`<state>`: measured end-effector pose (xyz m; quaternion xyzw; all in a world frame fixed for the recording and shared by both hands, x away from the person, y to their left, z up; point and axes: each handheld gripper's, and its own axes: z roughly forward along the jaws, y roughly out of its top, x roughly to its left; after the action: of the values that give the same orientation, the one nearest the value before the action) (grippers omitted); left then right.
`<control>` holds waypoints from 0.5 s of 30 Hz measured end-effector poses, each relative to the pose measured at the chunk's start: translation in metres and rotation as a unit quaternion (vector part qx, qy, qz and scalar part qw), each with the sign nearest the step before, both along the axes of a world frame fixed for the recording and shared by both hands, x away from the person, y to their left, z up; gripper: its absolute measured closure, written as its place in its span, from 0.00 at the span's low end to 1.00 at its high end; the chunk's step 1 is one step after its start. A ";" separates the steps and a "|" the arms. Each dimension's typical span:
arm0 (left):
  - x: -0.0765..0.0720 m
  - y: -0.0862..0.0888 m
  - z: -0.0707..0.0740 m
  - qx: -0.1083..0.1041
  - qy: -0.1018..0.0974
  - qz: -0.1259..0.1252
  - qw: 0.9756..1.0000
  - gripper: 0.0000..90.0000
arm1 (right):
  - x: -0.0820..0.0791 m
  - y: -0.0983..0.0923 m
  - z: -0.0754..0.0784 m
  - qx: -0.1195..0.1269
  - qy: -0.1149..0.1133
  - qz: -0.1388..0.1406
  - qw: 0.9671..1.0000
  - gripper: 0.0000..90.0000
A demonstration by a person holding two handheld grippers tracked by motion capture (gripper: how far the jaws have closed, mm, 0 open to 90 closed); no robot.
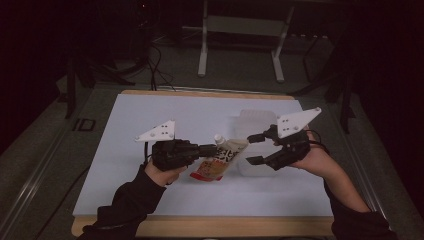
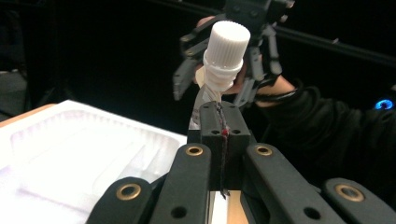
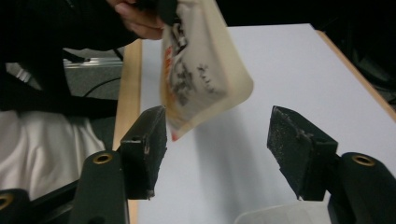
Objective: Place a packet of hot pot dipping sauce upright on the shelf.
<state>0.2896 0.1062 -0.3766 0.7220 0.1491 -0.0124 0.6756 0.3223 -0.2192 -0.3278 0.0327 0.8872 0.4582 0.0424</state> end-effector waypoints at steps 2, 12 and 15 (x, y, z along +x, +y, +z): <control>-0.001 -0.001 -0.001 0.001 -0.005 -0.001 1.000 1.00 | 0.004 0.003 0.001 0.012 0.008 0.005 1.000 0.43; -0.002 -0.006 -0.009 0.016 -0.014 -0.007 1.000 1.00 | 0.012 0.014 -0.002 -0.002 0.048 0.016 0.999 0.58; -0.001 -0.009 -0.011 0.025 -0.020 -0.005 0.999 1.00 | 0.016 0.020 -0.006 -0.012 0.075 0.031 0.997 0.67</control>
<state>0.2882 0.0973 -0.3878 0.7394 0.1322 0.0021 0.6601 0.3386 -0.1995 -0.3341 0.0393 0.8941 0.4446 -0.0377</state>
